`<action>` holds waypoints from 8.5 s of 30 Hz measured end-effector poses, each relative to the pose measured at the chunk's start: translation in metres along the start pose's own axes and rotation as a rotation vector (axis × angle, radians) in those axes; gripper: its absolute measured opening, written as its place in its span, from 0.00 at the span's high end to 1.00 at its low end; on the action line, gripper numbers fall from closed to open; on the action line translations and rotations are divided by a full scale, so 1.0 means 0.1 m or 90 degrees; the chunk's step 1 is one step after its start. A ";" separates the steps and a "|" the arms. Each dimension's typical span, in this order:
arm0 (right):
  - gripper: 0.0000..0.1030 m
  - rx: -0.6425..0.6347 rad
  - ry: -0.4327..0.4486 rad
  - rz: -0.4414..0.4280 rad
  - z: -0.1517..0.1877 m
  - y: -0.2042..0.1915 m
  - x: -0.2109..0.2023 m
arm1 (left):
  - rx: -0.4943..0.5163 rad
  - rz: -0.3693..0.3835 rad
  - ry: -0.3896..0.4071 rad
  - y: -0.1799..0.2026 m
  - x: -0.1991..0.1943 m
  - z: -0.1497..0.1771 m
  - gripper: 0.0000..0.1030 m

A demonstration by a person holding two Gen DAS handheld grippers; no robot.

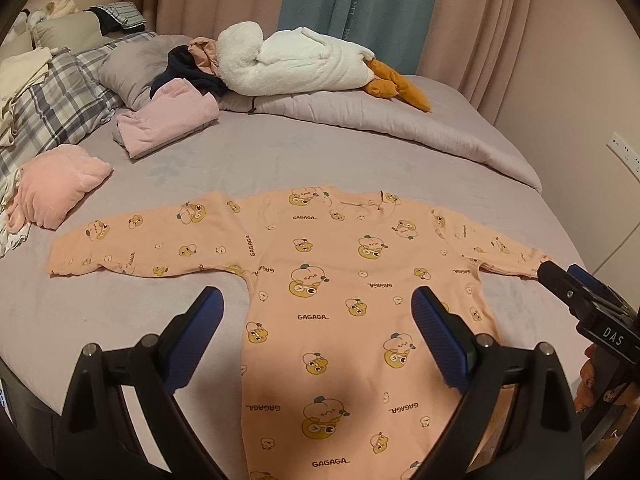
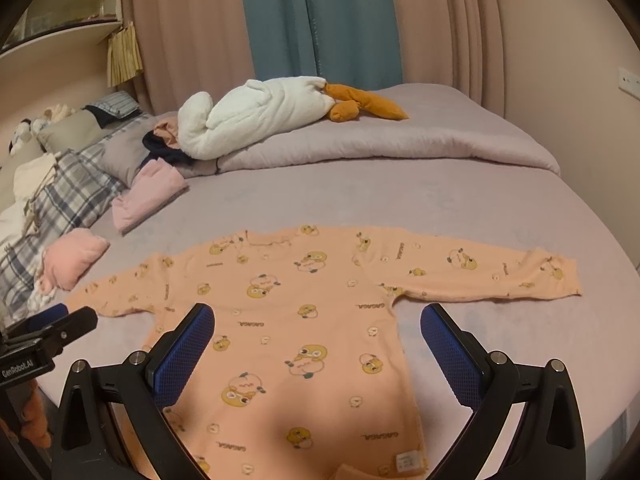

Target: Fold small clothes

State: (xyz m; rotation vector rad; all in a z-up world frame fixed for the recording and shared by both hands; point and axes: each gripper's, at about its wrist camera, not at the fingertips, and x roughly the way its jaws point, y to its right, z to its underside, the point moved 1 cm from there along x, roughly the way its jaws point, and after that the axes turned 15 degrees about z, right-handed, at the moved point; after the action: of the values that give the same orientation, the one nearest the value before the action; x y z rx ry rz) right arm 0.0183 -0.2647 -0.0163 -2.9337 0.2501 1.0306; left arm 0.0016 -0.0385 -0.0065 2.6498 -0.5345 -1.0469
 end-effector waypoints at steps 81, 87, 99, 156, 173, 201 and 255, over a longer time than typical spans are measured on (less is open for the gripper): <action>0.08 0.177 -0.043 0.037 -0.01 0.97 0.35 | -0.037 0.064 -0.047 -0.06 0.41 -0.08 0.12; 0.23 0.294 -0.089 0.084 0.02 1.72 0.67 | -0.075 0.092 -0.070 -0.12 0.62 -0.05 0.17; 0.44 0.471 -0.203 0.172 0.32 2.83 1.71 | -0.102 0.058 -0.108 -0.27 0.89 0.00 0.23; 0.94 -0.181 -0.143 -0.156 -0.06 -1.07 1.58 | -0.176 -0.017 -0.062 -0.99 0.52 0.04 0.23; 0.42 -0.108 -0.102 -0.120 -0.17 -0.62 1.32 | -0.160 0.096 -0.091 -0.64 0.99 -0.20 0.21; 0.42 0.119 -0.147 0.020 0.09 0.79 1.48 | -0.132 0.105 -0.027 -0.46 1.59 -0.73 0.96; 0.30 0.049 -0.109 0.021 -0.11 0.36 1.20 | -0.215 -0.067 0.012 -1.71 0.62 -0.53 0.19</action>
State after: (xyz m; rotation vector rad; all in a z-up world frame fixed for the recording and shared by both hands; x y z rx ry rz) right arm 0.1116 -0.3183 -0.0810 -2.7613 0.3254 1.2386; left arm 0.1224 0.0944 -0.0662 2.4057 -0.1938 -1.0354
